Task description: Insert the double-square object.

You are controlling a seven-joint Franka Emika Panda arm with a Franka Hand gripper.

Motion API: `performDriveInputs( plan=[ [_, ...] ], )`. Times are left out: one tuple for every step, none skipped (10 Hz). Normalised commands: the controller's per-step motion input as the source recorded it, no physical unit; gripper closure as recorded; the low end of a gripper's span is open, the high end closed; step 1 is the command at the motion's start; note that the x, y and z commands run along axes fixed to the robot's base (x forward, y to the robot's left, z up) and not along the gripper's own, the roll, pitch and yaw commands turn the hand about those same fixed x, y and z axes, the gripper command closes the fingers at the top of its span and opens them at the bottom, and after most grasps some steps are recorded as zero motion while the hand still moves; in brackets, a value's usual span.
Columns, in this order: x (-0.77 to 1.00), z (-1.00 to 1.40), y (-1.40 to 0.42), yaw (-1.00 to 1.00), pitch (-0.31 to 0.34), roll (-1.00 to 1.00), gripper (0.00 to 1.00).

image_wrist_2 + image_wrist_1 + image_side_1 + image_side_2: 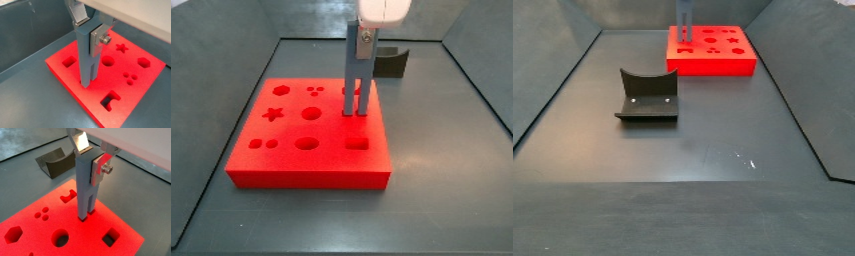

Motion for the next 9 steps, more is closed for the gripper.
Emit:
performDriveInputs(
  plan=[
    [-0.21, -0.23, -0.02, -0.17, -0.084, -0.23, 1.00],
    [-0.09, -0.27, -0.03, -0.18, -0.130, -0.29, 1.00],
    [0.00, -0.39, 0.00, -0.16, -0.104, -0.26, 1.00],
    [0.00, -0.59, 0.00, -0.15, -0.057, -0.17, 1.00],
    [0.00, -0.91, 0.00, -0.09, -0.074, -0.06, 1.00],
    [0.09, -0.88, 0.00, -0.09, -0.026, 0.00, 1.00],
    [0.21, -0.49, 0.11, -0.11, -0.113, -0.21, 1.00],
    [0.24, -0.50, 0.07, -0.07, -0.087, -0.17, 1.00],
    [0.00, 0.00, 0.00, 0.00, 0.009, 0.00, 1.00]
  ],
)
